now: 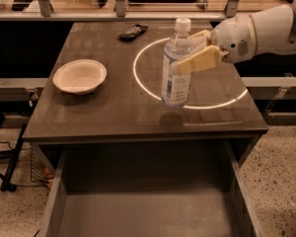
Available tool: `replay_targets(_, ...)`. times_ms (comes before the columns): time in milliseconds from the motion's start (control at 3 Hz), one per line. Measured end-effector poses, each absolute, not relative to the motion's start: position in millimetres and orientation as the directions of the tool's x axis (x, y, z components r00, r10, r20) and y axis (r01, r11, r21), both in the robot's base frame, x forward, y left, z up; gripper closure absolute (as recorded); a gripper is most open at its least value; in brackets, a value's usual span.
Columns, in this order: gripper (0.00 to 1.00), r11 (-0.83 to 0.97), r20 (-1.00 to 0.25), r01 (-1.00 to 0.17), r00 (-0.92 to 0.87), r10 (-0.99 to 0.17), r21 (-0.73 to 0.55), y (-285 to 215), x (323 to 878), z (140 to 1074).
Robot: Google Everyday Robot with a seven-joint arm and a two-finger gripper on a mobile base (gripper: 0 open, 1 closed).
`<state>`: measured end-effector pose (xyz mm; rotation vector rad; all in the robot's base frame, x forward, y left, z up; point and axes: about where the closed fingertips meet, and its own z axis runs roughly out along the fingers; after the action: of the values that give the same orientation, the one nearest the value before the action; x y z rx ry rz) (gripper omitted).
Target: Place blue plastic bottle into top drawer
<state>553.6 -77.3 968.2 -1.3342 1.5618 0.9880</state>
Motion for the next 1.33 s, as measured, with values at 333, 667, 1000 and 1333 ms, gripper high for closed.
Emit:
replay_targets(333,1.00,-0.051,-0.943,-0.995,-0.065,-0.327,0.086,-65.6,493.1,974.7)
replay_targets(667,1.00,-0.125,-0.944,-0.989,-0.030,-0.329,0.075,-66.5,448.9,976.7)
replay_targets(1000,1.00,-0.115,-0.925,-0.993,0.042,-0.377,0.002,-76.5,411.8,959.7)
replay_targets(1333,1.00,-0.099,-0.907,-0.994,0.079,-0.414,-0.041,-78.9,398.4,938.9)
